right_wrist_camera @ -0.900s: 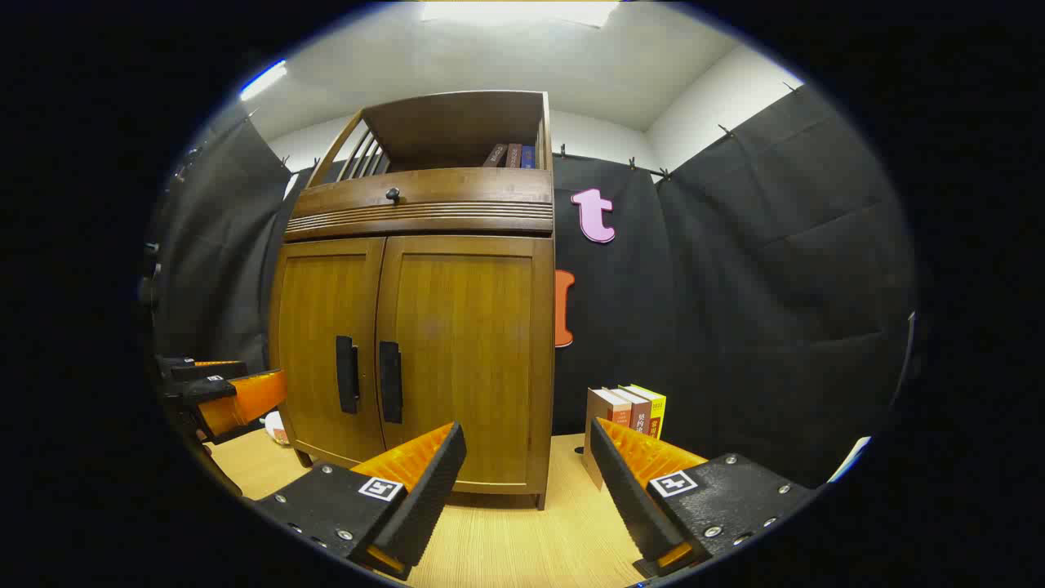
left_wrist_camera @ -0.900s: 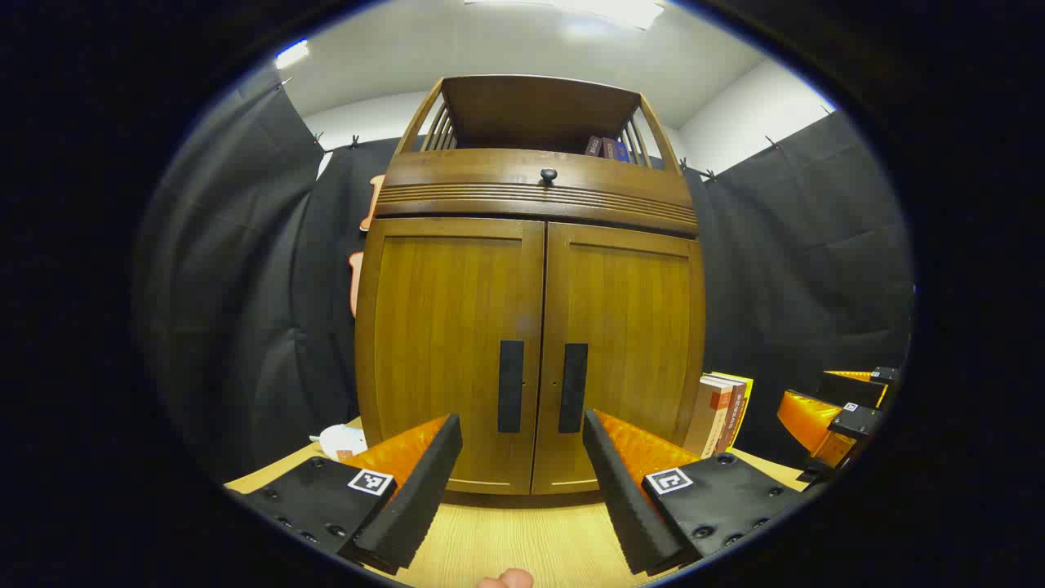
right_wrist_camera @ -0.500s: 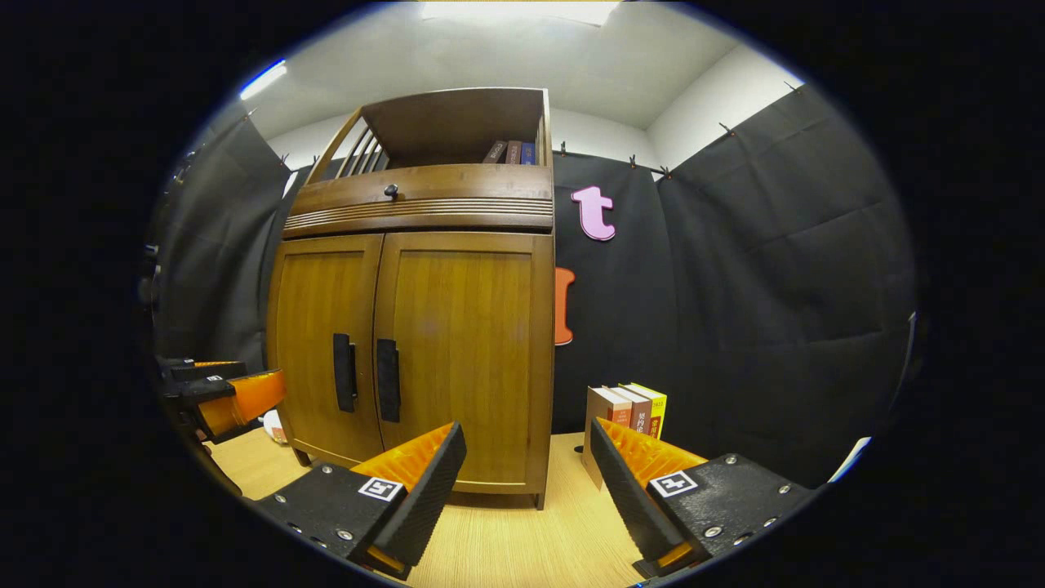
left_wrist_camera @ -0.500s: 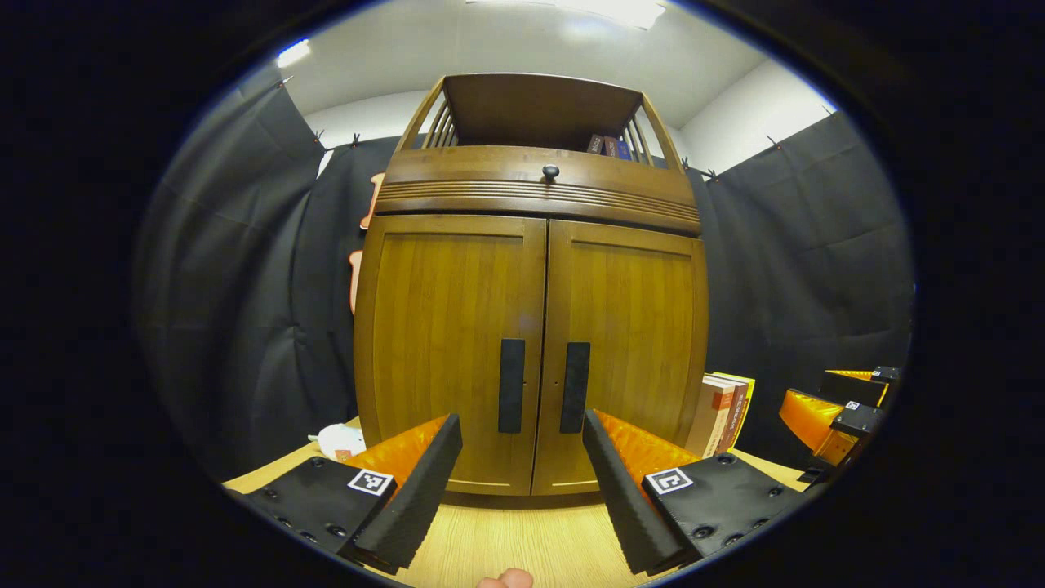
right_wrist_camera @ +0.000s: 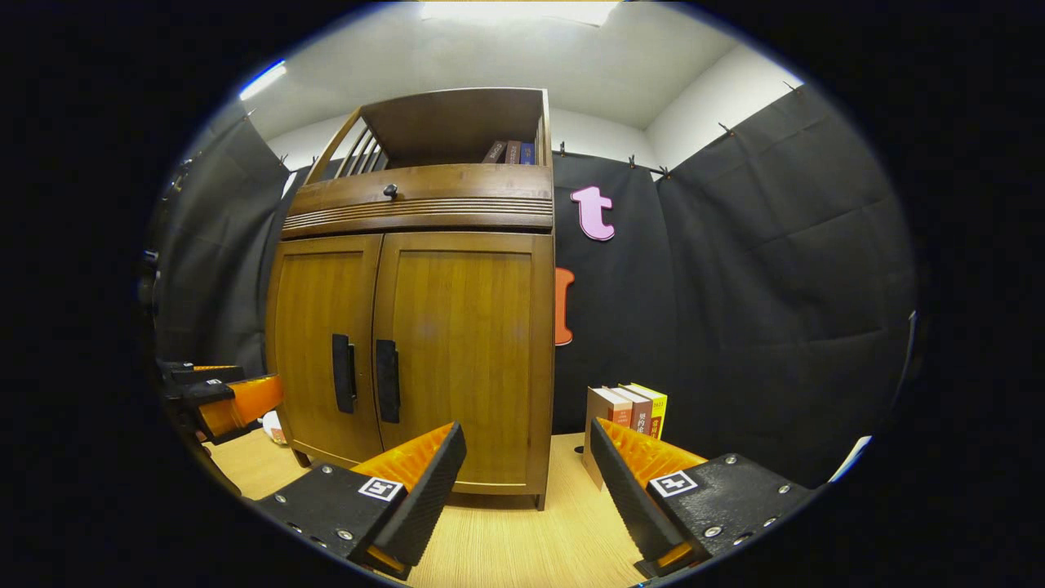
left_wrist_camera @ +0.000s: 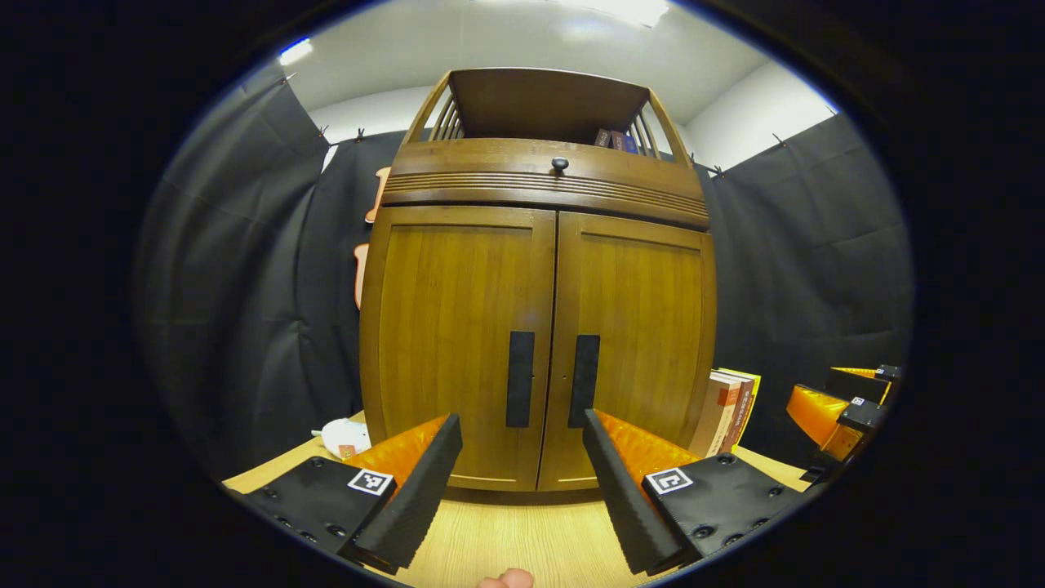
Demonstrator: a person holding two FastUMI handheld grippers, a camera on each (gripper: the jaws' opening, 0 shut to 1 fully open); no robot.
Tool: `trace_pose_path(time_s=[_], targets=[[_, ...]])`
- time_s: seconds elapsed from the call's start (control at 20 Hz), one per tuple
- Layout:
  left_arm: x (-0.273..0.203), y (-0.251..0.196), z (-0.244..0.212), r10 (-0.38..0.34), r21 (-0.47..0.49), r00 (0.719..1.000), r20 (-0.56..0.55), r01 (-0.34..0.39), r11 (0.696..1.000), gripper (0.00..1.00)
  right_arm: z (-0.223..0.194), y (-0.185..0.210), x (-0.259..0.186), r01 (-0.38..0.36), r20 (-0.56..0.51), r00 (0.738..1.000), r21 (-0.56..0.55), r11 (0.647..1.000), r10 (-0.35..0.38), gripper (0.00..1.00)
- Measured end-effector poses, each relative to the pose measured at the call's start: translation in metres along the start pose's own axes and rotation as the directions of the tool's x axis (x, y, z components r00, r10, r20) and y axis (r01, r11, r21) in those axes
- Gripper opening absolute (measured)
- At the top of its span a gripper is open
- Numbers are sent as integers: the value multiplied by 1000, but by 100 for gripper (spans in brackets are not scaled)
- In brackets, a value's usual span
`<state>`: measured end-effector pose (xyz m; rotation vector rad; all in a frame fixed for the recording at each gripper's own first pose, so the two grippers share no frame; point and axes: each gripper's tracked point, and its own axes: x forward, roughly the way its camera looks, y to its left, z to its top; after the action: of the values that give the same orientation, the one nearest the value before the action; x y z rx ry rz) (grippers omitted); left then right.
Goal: Open the right door of the double-door shoe cabinet with the right hand, and open the left door with the left hand.
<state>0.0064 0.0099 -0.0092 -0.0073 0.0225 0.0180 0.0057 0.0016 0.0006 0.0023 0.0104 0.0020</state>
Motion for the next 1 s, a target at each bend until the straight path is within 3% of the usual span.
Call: trace_pose_path(time_s=[0.15, 0.35, 0.4, 0.65, 1.0], targets=[[-1, 0, 4, -2, 8, 1000, 9, 2, 1000, 94, 1, 2, 1, -6, -2, 1000, 5, 1000, 6, 97], [-1, 0, 4, -3, 9, 1000, 11, 3, 1000, 96, 7, 5, 1, -12, 5, 1000, 6, 1000, 12, 94], [-2, 1, 3, -2, 7, 1000, 11, 2, 1000, 94, 10, 6, 1, -16, 16, 1000, 2, 1000, 16, 98], [-7, 6, -9, 11, -15, 1000, -10, -12, 1000, 94, 24, 9, 14, -37, 39, 999, -23, 999, 38, 92], [-10, 17, -2, 41, 6, 999, 0, -41, 999, 94, 49, 53, 68, -164, 65, 984, -6, 986, 164, 94]])
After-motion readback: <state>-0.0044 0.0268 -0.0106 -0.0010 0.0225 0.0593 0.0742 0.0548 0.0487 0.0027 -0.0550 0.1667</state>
